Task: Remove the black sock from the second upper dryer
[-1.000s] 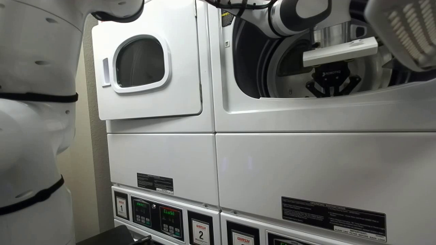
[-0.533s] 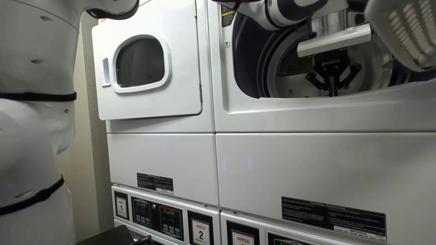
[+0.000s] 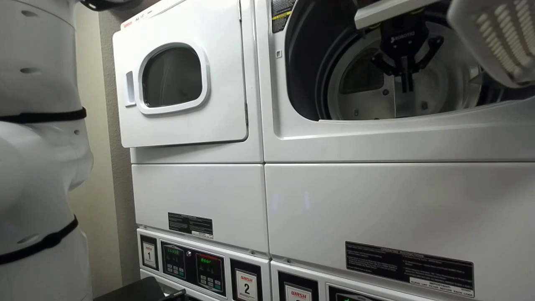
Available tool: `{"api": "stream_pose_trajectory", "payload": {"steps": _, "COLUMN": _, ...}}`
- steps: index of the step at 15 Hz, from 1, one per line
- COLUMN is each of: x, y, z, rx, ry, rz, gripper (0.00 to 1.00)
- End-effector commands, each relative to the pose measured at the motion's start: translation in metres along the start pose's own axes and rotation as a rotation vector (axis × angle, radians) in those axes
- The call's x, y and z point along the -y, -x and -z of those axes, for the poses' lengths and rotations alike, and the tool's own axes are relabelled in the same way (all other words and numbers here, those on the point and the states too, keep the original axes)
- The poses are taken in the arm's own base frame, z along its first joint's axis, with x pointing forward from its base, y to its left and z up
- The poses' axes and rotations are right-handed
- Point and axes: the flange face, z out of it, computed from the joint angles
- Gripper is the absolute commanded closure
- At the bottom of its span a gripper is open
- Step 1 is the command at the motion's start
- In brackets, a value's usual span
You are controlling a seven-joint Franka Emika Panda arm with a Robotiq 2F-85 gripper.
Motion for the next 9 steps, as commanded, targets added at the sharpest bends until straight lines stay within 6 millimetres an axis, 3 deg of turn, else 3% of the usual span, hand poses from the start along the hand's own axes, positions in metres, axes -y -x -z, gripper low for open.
{"api": "stream_pose_trajectory", "payload": {"steps": 1, "x": 0.004, "y": 0.013, "z": 0.025, "rx": -0.004, "ry": 0.021, "rz": 0.009, "gripper": 0.65}}
{"api": "stream_pose_trajectory", "payload": {"steps": 3, "x": 0.004, "y": 0.015, "z": 0.025, "rx": 0.000, "ry": 0.037, "rz": 0.018, "gripper": 0.57}}
{"api": "stream_pose_trajectory", "payload": {"steps": 9, "x": 0.006, "y": 0.010, "z": -0.001, "rx": 0.019, "ry": 0.024, "rz": 0.024, "gripper": 0.12}}
